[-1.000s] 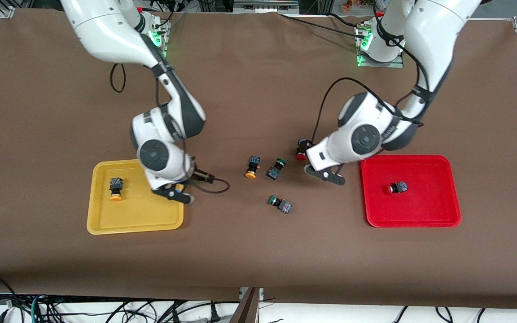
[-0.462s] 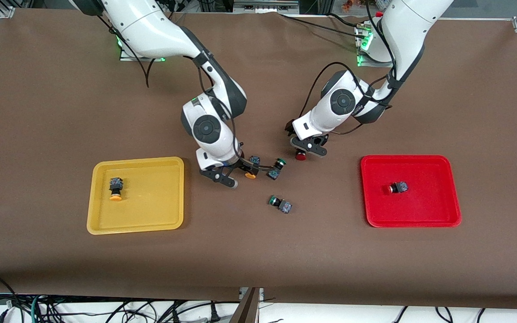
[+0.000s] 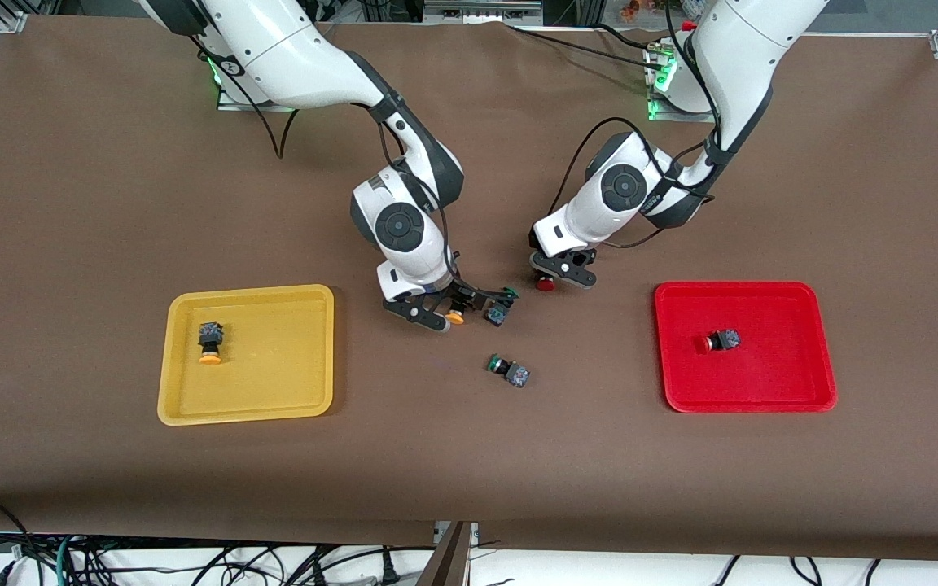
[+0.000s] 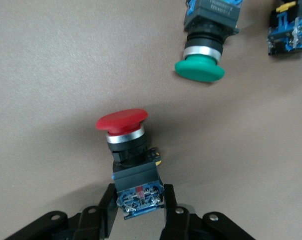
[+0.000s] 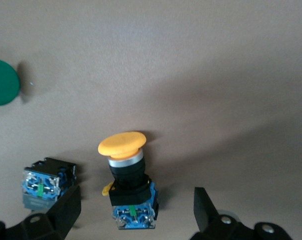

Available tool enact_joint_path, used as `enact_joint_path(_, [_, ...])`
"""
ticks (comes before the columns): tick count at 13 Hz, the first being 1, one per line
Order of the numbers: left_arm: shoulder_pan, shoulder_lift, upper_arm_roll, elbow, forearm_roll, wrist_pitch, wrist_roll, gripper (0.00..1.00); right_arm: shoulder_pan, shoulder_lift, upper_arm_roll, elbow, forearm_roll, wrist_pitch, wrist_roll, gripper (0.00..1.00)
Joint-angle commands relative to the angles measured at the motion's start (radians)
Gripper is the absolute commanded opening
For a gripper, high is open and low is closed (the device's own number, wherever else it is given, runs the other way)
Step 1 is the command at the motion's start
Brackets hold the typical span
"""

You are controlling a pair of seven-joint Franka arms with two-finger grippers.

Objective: Place red and yellow buttons in trays
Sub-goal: 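Grasp the yellow button with the right gripper while the left grasps red, then carry the yellow button to the yellow tray while the left carries red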

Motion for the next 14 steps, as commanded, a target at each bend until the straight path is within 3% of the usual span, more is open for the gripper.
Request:
enact_joint_path(1, [0.046, -0.040, 0.004, 0.006, 0.036, -0.035, -0.001, 0.10, 0.028, 0.014, -0.004, -0.001, 0.011, 0.015, 0.010, 1.00])
enact_joint_path(2, [0.076, -0.076, 0.004, 0.031, 0.043, -0.129, 0.030, 0.10, 0.042, 0.016, -0.004, -0.002, 0.013, 0.016, 0.009, 0.98])
enact_joint_path(3, [0.115, -0.097, 0.001, 0.099, 0.045, -0.274, 0.097, 0.11, 0.042, 0.016, -0.006, -0.002, 0.010, 0.021, 0.007, 0.75])
enact_joint_path(4, [0.139, -0.094, 0.002, 0.190, 0.045, -0.420, 0.171, 0.11, 0.040, 0.016, -0.006, -0.002, 0.010, 0.021, -0.003, 0.40])
enact_joint_path(5, [0.156, -0.085, 0.007, 0.278, 0.045, -0.552, 0.243, 0.11, 0.036, 0.017, -0.006, -0.002, 0.007, 0.021, -0.011, 0.19])
enact_joint_path(6, [0.182, -0.075, 0.020, 0.338, 0.066, -0.625, 0.319, 0.12, 0.033, 0.016, -0.007, -0.002, 0.004, 0.021, -0.014, 0.06])
enact_joint_path(7, [0.208, -0.059, 0.025, 0.369, 0.104, -0.641, 0.405, 0.12, 0.031, 0.016, -0.009, -0.001, 0.004, 0.021, -0.019, 0.00])
enact_joint_path(12, [0.371, 0.014, 0.045, 0.397, 0.405, -0.563, 0.797, 0.17, -0.022, -0.039, -0.038, -0.001, 0.004, -0.001, -0.118, 0.00])
enact_joint_path(14, [0.416, 0.039, 0.048, 0.401, 0.473, -0.518, 0.884, 0.18, -0.096, -0.082, -0.039, -0.001, 0.004, -0.109, -0.260, 0.00])
